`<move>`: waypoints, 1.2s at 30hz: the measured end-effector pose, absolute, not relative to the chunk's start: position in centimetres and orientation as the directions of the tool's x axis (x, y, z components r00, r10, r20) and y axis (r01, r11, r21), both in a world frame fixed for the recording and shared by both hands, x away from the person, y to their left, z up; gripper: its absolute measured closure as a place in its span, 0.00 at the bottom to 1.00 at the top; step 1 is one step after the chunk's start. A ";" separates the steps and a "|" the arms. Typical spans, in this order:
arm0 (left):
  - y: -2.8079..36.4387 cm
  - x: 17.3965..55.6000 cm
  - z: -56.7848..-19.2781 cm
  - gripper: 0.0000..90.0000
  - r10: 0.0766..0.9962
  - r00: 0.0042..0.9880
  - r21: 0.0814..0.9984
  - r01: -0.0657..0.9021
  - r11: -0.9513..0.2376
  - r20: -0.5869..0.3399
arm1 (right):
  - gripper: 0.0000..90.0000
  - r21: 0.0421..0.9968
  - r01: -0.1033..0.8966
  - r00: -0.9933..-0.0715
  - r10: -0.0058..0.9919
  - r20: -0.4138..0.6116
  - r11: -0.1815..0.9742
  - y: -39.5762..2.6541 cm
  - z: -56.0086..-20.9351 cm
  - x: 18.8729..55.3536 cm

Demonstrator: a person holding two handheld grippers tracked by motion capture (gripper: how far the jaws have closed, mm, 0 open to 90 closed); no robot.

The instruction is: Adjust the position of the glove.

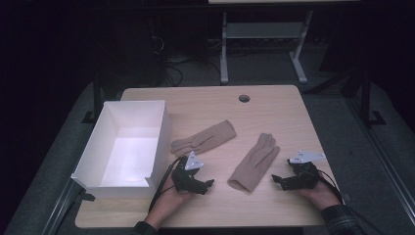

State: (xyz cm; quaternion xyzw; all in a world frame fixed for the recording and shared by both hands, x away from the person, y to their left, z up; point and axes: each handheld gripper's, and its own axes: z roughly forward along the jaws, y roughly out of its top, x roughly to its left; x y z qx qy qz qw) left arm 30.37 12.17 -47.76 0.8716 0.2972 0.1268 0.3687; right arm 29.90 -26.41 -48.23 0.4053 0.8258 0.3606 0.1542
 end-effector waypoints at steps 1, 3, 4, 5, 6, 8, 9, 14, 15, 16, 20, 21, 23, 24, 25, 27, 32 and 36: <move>12.2 30.4 -47.8 0.15 0.612 0.791 0.718 0.425 -0.551 0.002 | 0.12 0.720 0.557 -0.626 0.779 0.037 0.413 -26.4 -48.2 29.9; 12.2 30.4 -47.8 0.15 0.612 0.791 0.718 0.425 -0.551 0.001 | 0.12 0.721 0.557 -0.627 0.778 0.038 0.414 -26.4 -48.2 29.9; 12.2 30.4 -47.8 0.15 0.612 0.791 0.718 0.425 -0.551 0.002 | 0.12 0.721 0.553 -0.633 0.774 0.037 0.418 -26.5 -48.2 29.9; 12.2 30.4 -47.8 0.15 0.612 0.791 0.719 0.425 -0.551 0.001 | 0.12 0.718 0.549 -0.640 0.768 0.033 0.427 -26.5 -48.2 30.0; 12.2 30.4 -47.8 0.15 0.612 0.791 0.719 0.425 -0.550 0.001 | 0.14 0.712 0.554 -0.645 0.763 0.040 0.431 -26.4 -48.1 29.9; 12.1 30.4 -47.8 0.15 0.613 0.790 0.719 0.425 -0.549 0.000 | 0.19 0.698 0.551 -0.669 0.742 0.041 0.458 -26.4 -47.8 30.0; 12.1 30.4 -47.8 0.15 0.613 0.790 0.719 0.426 -0.549 0.000 | 0.19 0.698 0.551 -0.669 0.742 0.041 0.458 -26.4 -47.8 30.0; 12.1 30.3 -47.8 0.15 0.617 0.787 0.724 0.429 -0.540 -0.006 | 0.47 0.720 0.515 -0.706 0.706 0.050 0.464 -26.1 -46.5 29.7; 12.1 30.3 -47.8 0.15 0.617 0.787 0.724 0.429 -0.540 -0.006 | 0.47 0.720 0.515 -0.706 0.706 0.050 0.464 -26.1 -46.5 29.7; 12.1 30.3 -47.8 0.15 0.618 0.786 0.725 0.430 -0.538 -0.008 | 0.51 0.730 0.511 -0.707 0.704 0.056 0.455 -25.9 -46.2 29.6; 12.1 30.4 -47.8 0.15 0.613 0.790 0.722 0.424 -0.547 0.001 | 0.70 0.747 0.496 -0.732 0.676 0.086 0.442 -25.4 -45.8 29.6; 12.1 30.4 -47.8 0.15 0.613 0.790 0.722 0.423 -0.548 0.002 | 0.74 0.747 0.494 -0.738 0.669 0.089 0.445 -25.2 -45.7 29.6; 12.1 30.4 -47.8 0.15 0.613 0.790 0.721 0.423 -0.549 0.004 | 0.83 0.750 0.481 -0.756 0.647 0.093 0.454 -24.8 -45.7 29.6; 12.1 30.4 -47.8 0.15 0.613 0.790 0.721 0.422 -0.549 0.004 | 0.91 0.749 0.466 -0.775 0.625 0.089 0.471 -24.4 -45.7 29.6; 12.1 30.4 -47.8 0.15 0.611 0.792 0.721 0.419 -0.552 0.008 | 0.91 0.749 0.466 -0.775 0.625 0.089 0.471 -24.4 -45.7 29.6; 12.1 30.4 -47.8 0.15 0.610 0.792 0.722 0.417 -0.552 0.010 | 0.99 0.752 0.450 -0.796 0.599 0.092 0.482 -23.8 -45.7 29.7; 12.1 30.3 -47.8 0.15 0.613 0.790 0.722 0.421 -0.548 0.005 | 1.00 0.755 0.452 -0.813 0.569 0.128 0.476 -22.7 -45.5 29.7; 12.1 30.2 -47.8 0.15 0.613 0.790 0.722 0.421 -0.548 0.004 | 1.00 0.765 0.433 -0.826 0.549 0.126 0.477 -22.1 -45.3 29.7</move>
